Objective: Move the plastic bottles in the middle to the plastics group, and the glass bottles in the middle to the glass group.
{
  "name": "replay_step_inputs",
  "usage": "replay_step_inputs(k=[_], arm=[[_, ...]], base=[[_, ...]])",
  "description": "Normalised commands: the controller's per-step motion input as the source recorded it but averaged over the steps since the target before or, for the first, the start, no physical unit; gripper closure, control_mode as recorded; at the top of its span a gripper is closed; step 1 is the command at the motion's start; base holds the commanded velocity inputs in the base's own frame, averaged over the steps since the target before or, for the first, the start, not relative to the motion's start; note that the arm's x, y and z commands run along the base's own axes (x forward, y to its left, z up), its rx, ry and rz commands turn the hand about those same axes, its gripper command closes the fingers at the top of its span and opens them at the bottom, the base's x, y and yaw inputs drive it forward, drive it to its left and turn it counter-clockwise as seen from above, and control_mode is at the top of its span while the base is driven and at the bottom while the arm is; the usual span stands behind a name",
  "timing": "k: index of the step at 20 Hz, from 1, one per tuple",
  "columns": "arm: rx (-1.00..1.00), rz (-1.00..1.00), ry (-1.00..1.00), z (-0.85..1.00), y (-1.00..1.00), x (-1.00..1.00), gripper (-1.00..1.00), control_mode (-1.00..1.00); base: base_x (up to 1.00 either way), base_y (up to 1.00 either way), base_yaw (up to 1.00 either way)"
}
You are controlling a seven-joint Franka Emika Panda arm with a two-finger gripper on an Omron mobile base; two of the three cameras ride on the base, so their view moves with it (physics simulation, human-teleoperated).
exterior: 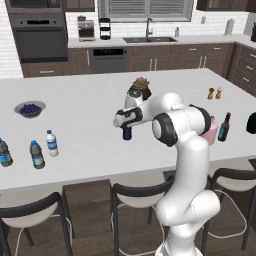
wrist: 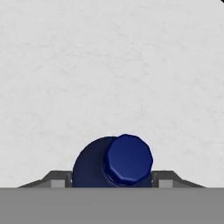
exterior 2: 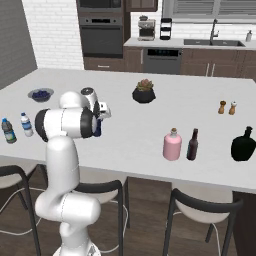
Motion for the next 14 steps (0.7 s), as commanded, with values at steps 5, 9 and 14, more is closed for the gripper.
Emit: replay_step_inputs(k=[5,9,14], arm=[[0.0,0.0,-0.01,0.01,0.0,-0.11,1.0,-1.0],[0.0,0.11,-0.03,0.33,0.17,-0.51,1.0,-1.0],[0.0,0.29,0.0,0.42,0.71,-0.58,1.0,-1.0]], base=[[0.0,0.0,0.0],[0.0,0.0,0.0],[0.0,0.0,0.0]])
